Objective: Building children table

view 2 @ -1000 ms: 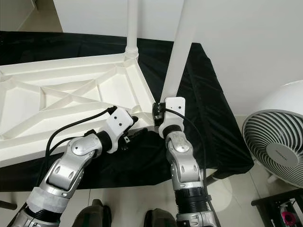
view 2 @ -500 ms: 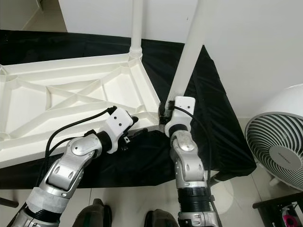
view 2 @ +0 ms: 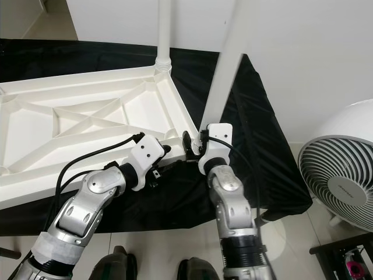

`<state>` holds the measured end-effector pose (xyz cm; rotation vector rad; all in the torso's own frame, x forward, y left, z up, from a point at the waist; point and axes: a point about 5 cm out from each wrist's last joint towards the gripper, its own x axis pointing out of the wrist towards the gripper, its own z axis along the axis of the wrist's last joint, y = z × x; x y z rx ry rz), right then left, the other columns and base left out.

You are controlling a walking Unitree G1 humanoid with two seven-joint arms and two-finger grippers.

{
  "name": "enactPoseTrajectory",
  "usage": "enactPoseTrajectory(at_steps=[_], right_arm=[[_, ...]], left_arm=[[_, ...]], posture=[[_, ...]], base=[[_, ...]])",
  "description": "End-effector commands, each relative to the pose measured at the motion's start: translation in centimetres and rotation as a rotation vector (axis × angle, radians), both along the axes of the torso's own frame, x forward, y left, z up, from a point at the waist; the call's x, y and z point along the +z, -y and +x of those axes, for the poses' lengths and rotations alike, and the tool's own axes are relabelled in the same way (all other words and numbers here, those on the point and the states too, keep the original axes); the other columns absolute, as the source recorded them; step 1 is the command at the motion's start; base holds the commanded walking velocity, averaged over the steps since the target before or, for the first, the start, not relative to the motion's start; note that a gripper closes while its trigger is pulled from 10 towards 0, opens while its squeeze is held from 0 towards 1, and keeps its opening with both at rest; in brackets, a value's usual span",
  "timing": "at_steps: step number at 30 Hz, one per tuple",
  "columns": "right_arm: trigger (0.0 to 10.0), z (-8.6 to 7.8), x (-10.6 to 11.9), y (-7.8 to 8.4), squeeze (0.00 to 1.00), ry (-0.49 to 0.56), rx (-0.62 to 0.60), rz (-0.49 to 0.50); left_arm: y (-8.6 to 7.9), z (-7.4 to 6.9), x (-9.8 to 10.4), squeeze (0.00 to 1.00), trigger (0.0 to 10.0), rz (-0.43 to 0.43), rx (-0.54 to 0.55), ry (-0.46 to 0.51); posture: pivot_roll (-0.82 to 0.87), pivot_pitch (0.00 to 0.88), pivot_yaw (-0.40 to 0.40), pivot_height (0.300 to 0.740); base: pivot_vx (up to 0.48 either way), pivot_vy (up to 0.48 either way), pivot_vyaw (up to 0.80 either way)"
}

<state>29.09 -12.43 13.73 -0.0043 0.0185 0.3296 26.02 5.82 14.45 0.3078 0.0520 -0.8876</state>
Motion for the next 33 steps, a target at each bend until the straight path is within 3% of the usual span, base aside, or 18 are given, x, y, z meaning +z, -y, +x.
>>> enactPoseTrajectory(at_steps=[1,6,14,20,25,26,27,28,29,30,31,33], right_arm=[[10.0,0.0,-0.2,-0.4,0.00,-0.009,0.048,0.006],[10.0,0.3,0.0,0.8,0.00,0.035,0.073,-0.095],[10.0,0.7,0.9,2.3,0.00,0.092,0.111,-0.148],[10.0,1.9,0.5,2.7,0.00,0.083,0.307,-0.161],[10.0,2.6,0.0,2.3,0.00,0.078,0.364,-0.142],[6.4,2.9,-0.1,2.3,0.00,0.068,0.368,-0.115],[6.4,2.9,-0.1,2.3,0.00,0.068,0.368,-0.115],[4.8,3.1,-0.2,2.4,0.00,0.061,0.370,-0.096],[1.5,3.4,-0.3,2.3,0.00,0.058,0.373,-0.095],[1.5,3.4,-0.3,2.3,0.00,0.058,0.373,-0.095],[0.5,3.9,-0.5,2.2,0.00,0.066,0.388,-0.091],[0.0,4.1,-0.4,2.1,0.00,0.069,0.394,-0.092]], left_arm=[[0.1,-0.1,0.2,0.00,10.0,-0.003,0.009,0.010],[-0.1,-0.3,0.2,0.00,10.0,-0.005,0.018,0.005],[-0.3,-0.7,0.3,0.00,10.0,-0.011,0.023,-0.006],[-0.2,-1.6,0.3,0.00,10.0,0.003,-0.067,-0.035],[-0.3,-1.5,0.4,0.00,10.0,0.020,-0.078,-0.033],[-0.2,-1.4,0.5,0.00,10.0,0.022,-0.077,-0.031],[-0.2,-1.4,0.5,0.00,10.0,0.022,-0.077,-0.031],[-0.2,-1.3,0.5,0.00,10.0,0.023,-0.077,-0.030],[-0.2,-1.2,0.6,0.00,10.0,0.025,-0.077,-0.025],[-0.2,-1.2,0.6,0.00,10.0,0.025,-0.077,-0.025],[-0.3,-1.0,0.7,0.00,10.0,0.028,-0.078,-0.019],[-0.2,-0.9,0.8,0.00,10.0,0.029,-0.079,-0.015]], posture=[[0.00,0.022,-0.063,0.740],[0.01,0.048,-0.068,0.740],[0.01,0.081,-0.077,0.740],[0.02,0.106,-0.072,0.740],[0.03,0.105,-0.066,0.740],[0.03,0.100,-0.068,0.740],[0.03,0.100,-0.068,0.740],[0.03,0.100,-0.068,0.740],[0.03,0.092,-0.066,0.740],[0.03,0.092,-0.066,0.740],[0.03,0.083,-0.066,0.740],[0.03,0.077,-0.066,0.740]], base=[[0.000,0.000,0.00],[0.000,0.000,0.00],[0.000,0.000,0.00],[0.000,0.000,0.00],[0.000,0.000,0.00],[0.000,0.000,0.00],[0.000,0.000,0.00],[0.000,0.000,0.00],[0.000,0.000,0.00],[0.000,0.000,0.00],[0.000,0.000,0.00],[0.000,0.000,0.00]])
